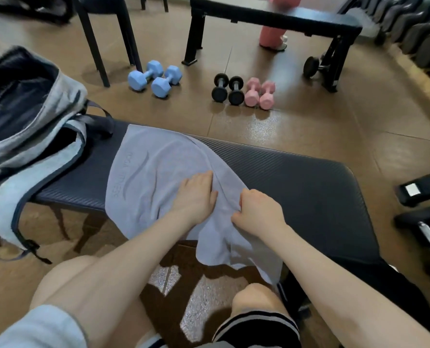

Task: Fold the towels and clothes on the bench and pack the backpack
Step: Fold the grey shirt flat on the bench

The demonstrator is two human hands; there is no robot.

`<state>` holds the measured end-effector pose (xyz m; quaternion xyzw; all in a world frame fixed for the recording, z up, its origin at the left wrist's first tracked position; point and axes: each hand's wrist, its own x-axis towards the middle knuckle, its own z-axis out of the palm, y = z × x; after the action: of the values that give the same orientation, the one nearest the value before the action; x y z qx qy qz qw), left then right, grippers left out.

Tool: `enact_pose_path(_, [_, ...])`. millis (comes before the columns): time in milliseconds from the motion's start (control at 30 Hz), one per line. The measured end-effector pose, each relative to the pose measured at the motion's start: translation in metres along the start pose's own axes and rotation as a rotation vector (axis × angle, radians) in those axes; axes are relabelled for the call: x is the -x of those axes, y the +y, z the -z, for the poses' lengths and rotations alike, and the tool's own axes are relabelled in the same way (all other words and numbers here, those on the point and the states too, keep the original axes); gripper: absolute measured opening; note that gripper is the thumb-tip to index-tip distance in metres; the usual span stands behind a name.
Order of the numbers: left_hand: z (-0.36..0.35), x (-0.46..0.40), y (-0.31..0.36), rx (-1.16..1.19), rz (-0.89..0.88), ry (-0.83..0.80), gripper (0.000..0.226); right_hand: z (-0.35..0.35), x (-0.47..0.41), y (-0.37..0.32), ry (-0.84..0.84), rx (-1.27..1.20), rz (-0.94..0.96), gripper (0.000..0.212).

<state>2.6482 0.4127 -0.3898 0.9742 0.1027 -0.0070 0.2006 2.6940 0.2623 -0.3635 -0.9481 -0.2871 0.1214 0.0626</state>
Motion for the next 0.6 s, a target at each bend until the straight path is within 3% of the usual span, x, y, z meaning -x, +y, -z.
enact_pose_path(100, [-0.004, -0.003, 0.009, -0.017, 0.092, 0.010, 0.052, 0.007, -0.006, 0.013, -0.040, -0.095, -0.085, 0.012])
enact_pose_path(233, [-0.008, -0.005, 0.034, -0.091, 0.284, -0.073, 0.072, 0.026, -0.023, 0.056, 0.016, -0.624, -0.257, 0.009])
enact_pose_path(333, [-0.013, -0.014, 0.048, -0.144, 0.372, -0.111, 0.082, 0.046, -0.040, 0.088, -0.102, -0.971, -0.322, 0.011])
enact_pose_path(400, [-0.014, -0.019, 0.051, -0.154, 0.400, -0.134, 0.085, 0.055, -0.060, 0.108, -0.070, -0.908, -0.258, 0.016])
enact_pose_path(500, [-0.017, -0.023, 0.055, -0.210, 0.406, -0.149, 0.083, 0.055, -0.092, 0.134, 0.078, -0.576, -0.162, 0.028])
enact_pose_path(600, [-0.022, -0.025, 0.068, -0.194, 0.225, -0.004, 0.072, 0.047, -0.092, 0.139, 0.172, -0.328, -0.069, 0.037])
